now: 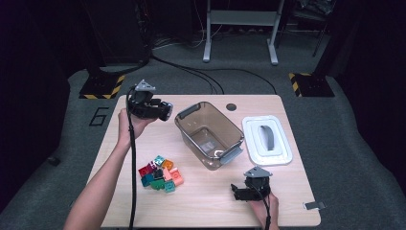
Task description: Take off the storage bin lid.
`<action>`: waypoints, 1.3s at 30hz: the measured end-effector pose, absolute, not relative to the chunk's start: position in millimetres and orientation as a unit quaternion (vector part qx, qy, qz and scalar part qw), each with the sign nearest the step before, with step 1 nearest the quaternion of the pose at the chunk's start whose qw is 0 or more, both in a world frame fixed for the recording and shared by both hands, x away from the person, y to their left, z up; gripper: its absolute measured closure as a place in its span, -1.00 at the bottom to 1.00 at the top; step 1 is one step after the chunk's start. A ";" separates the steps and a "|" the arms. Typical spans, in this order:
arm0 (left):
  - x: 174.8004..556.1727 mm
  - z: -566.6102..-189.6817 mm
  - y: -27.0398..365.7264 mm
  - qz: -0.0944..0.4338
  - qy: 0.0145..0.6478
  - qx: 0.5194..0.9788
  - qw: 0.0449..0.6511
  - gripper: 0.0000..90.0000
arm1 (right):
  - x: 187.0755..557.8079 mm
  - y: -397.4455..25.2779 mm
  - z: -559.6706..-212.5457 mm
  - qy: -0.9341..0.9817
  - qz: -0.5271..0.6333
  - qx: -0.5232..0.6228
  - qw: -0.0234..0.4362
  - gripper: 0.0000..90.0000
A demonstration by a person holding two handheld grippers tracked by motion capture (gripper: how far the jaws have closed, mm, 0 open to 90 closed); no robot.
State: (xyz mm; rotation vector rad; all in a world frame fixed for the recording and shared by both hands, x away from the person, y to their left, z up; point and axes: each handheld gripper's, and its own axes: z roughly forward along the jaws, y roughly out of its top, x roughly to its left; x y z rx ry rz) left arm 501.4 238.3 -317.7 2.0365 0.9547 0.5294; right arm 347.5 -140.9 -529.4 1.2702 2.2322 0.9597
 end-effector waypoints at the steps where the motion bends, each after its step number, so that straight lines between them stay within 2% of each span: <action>1: 501.7 -315.7 236.2 0.209 0.375 0.808 0.403 0.08 | 347.5 -141.0 -529.3 0.798 0.343 0.454 0.198 -0.84; 11: 508.3 -312.7 204.3 0.203 0.356 0.815 0.409 0.08 | 347.3 -140.0 -529.4 0.794 0.345 0.459 0.198 -0.84; 21: 512.6 -332.5 174.4 0.178 0.339 0.829 0.407 0.08 | 347.4 -140.7 -529.3 0.797 0.344 0.454 0.199 -0.84; 30: 515.6 -359.2 166.1 0.153 0.338 0.838 0.401 0.08 | 347.4 -140.8 -529.4 0.798 0.344 0.453 0.199 -0.84; 39: 509.3 -370.2 168.3 0.137 0.329 0.849 0.390 0.08 | 347.4 -141.0 -529.3 0.799 0.344 0.452 0.199 -0.84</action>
